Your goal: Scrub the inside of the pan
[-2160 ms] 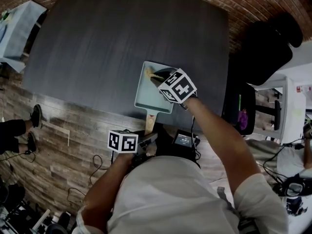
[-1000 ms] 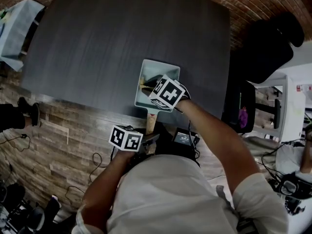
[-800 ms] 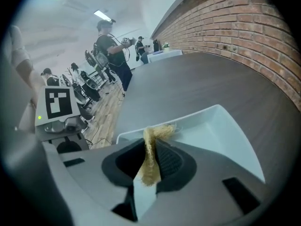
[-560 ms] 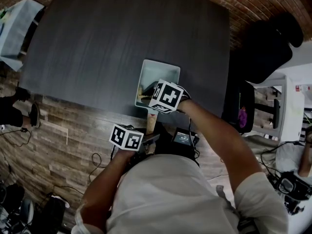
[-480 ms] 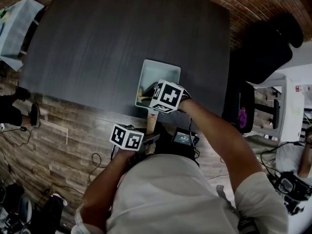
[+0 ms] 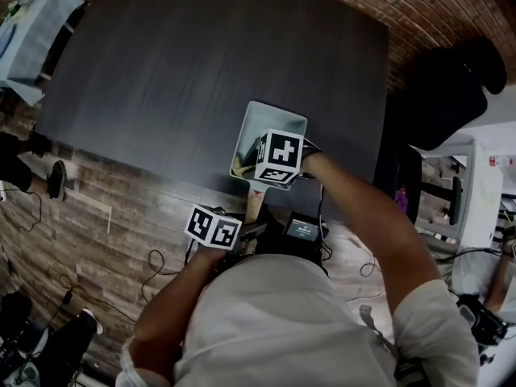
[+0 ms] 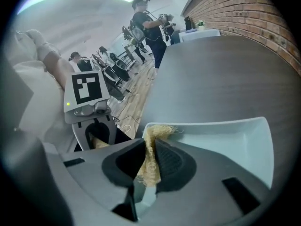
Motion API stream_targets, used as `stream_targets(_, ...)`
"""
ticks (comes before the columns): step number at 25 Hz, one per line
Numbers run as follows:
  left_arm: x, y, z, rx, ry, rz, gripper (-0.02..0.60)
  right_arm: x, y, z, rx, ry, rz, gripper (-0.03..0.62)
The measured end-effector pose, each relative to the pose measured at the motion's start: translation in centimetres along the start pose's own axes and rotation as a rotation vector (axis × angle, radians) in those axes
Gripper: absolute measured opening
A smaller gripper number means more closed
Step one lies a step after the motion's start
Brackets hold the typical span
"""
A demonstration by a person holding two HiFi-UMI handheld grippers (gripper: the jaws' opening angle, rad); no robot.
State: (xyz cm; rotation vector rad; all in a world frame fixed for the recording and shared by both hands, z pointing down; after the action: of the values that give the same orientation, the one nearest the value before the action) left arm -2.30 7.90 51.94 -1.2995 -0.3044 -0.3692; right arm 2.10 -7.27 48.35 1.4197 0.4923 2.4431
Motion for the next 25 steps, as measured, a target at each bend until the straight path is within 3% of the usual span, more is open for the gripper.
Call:
stream_targets(9,-0.2,-0.2,0.0,-0.039,0.062,0.003,0.083,-0.5,0.0,0.0,-0.018,-0.052,-0.067,0.066)
stream_targets(25,-0.2,-0.1,0.7,-0.092,0.172,-0.03,0.064,-2.0,-1.1,3.5,0.031,-0.115,-0.073,0.066)
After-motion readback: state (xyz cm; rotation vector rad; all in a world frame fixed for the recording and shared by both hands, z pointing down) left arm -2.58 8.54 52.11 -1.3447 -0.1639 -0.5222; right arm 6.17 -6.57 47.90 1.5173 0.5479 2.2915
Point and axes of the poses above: the fingertips, and each gripper's own axes: x forward along the fingers, y to its right, z out of its underside, the point moved 9 cm from there along -x, backward along the fingers, and after that the axes turned 5 degrees about y, right-handed, at the moved point
